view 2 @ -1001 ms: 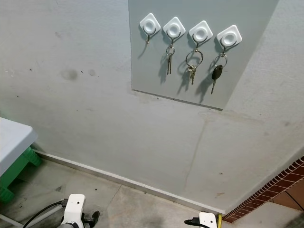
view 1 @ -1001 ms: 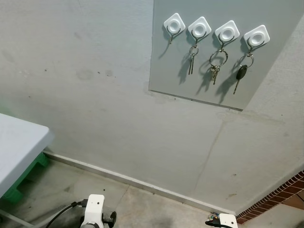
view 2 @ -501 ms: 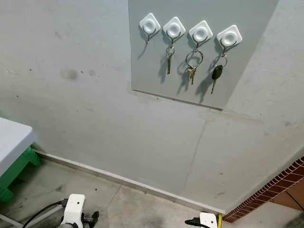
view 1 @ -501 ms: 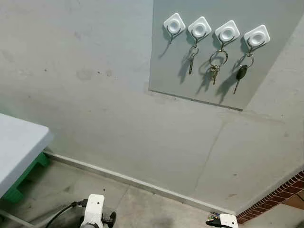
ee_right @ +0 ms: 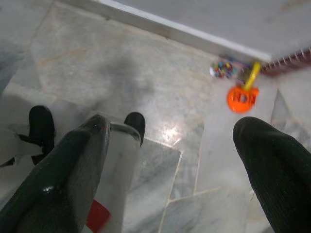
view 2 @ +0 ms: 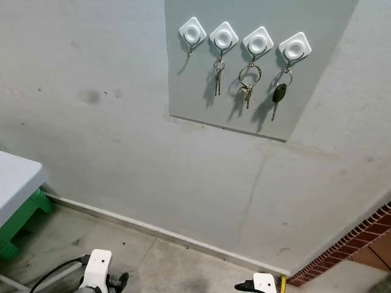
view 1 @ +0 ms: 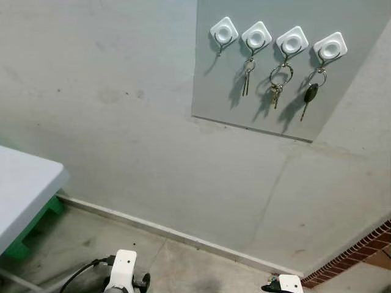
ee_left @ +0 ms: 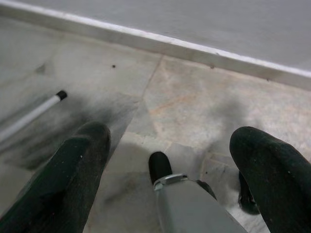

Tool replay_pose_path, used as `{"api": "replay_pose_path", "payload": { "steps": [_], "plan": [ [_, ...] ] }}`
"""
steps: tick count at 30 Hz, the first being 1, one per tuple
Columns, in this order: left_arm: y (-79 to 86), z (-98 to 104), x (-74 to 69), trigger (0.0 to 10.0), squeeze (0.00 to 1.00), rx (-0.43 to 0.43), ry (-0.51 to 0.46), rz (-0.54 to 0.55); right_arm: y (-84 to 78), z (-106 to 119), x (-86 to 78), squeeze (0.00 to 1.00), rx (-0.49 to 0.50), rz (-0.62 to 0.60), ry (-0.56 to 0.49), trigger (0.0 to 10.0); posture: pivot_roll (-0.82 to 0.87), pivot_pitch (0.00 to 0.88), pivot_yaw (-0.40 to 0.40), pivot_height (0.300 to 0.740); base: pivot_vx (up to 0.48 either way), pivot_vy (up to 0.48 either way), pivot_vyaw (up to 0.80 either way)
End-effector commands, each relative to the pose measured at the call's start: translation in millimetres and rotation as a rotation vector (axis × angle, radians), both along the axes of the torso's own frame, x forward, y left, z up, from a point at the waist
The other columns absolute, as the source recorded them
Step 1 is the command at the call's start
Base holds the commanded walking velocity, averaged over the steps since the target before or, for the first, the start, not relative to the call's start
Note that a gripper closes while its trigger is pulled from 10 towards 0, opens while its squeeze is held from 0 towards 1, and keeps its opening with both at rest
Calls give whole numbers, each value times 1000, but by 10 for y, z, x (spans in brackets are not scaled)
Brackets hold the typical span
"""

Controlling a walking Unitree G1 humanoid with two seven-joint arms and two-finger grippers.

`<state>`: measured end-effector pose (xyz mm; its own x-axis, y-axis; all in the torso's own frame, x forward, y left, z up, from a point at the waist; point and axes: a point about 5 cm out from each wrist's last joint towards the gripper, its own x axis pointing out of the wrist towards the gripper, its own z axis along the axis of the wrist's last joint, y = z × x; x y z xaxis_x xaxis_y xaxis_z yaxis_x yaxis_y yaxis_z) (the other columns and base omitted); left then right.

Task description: Hang keys on a hook

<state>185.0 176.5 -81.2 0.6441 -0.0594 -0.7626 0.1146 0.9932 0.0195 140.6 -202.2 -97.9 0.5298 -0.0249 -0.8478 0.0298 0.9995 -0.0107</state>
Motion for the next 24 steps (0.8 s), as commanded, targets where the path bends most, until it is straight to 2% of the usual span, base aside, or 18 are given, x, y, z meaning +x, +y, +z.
{"api": "replay_pose_path", "payload": {
  "steps": [1, 24],
  "plan": [
    [30, -27, -56, 10000, 0, 17, 19, 5, 19, 10, 39, 0, 1, 9, -7, 10000, -1, 0, -15, 740, 0, 0, 800],
    [33, -26, -54, 10000, 0, 22, 19, 6, 22, 17, 56, 0, 0, 37, -7, 10000, 2, 0, -22, 740, 0, 0, 800]
  ]
}}
